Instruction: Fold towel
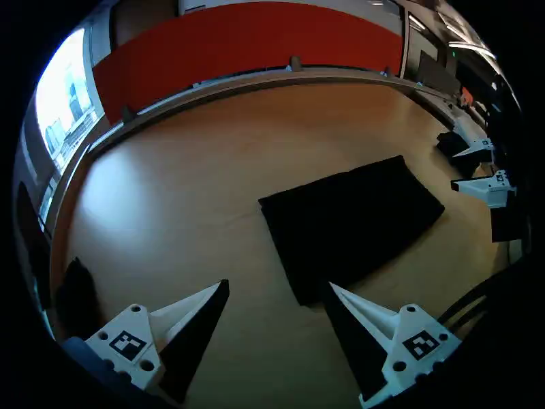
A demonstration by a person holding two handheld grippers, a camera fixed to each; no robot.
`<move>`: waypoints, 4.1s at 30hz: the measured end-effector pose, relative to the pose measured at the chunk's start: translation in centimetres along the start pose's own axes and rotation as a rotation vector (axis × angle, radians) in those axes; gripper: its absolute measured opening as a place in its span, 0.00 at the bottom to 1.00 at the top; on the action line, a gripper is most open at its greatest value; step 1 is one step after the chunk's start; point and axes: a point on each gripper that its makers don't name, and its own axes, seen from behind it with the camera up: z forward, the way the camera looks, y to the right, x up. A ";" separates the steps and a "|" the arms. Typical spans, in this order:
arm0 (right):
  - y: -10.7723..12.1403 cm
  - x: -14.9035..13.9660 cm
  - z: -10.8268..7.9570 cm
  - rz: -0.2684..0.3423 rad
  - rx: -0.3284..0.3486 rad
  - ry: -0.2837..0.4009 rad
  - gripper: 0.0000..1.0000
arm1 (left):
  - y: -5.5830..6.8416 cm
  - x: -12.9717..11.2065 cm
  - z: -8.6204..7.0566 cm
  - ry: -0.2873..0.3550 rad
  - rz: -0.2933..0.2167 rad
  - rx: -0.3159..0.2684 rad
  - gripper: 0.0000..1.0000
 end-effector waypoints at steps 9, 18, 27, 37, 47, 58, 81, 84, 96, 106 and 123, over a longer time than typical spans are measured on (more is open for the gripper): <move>-0.1 -0.9 -1.1 0.007 -0.005 -0.001 0.95 | 0.4 -1.1 -1.2 0.000 -0.016 -0.001 0.98; -0.1 -0.8 -1.3 -0.013 0.005 0.002 0.95 | 0.3 -1.7 -1.9 0.011 -0.037 0.016 0.98; -0.6 -1.1 -0.8 -0.049 0.035 -0.011 0.95 | -0.4 -3.1 -3.0 0.020 -0.087 0.044 0.98; -1.1 -1.5 -0.1 -0.093 0.074 -0.033 0.95 | -1.1 -5.0 -4.2 0.029 -0.132 0.074 0.98; -1.5 -2.0 0.7 -0.144 0.109 -0.063 0.95 | -1.5 -6.0 -5.1 0.040 -0.153 0.091 0.98; -1.6 -4.1 1.5 -0.193 0.139 -0.135 0.86 | -1.3 -6.7 -5.4 0.040 -0.167 0.098 0.98; -2.2 -5.6 2.2 -0.215 0.215 -0.215 0.31 | -1.6 -7.4 -5.6 0.036 -0.184 0.107 0.98; -2.1 -5.5 2.3 -0.218 0.216 -0.214 0.27 | -1.5 -7.5 -5.5 0.035 -0.185 0.105 0.98; -1.8 -5.3 2.4 -0.226 0.207 -0.207 0.04 | -1.3 -7.4 -5.3 0.033 -0.186 0.099 0.98; -2.1 -4.4 2.2 -0.228 0.208 -0.187 0.04 | -1.4 -7.2 -5.1 0.041 -0.199 0.094 0.98; -2.5 -2.6 1.9 -0.217 0.210 -0.148 0.04 | -1.7 -7.0 -5.3 0.043 -0.199 0.101 0.98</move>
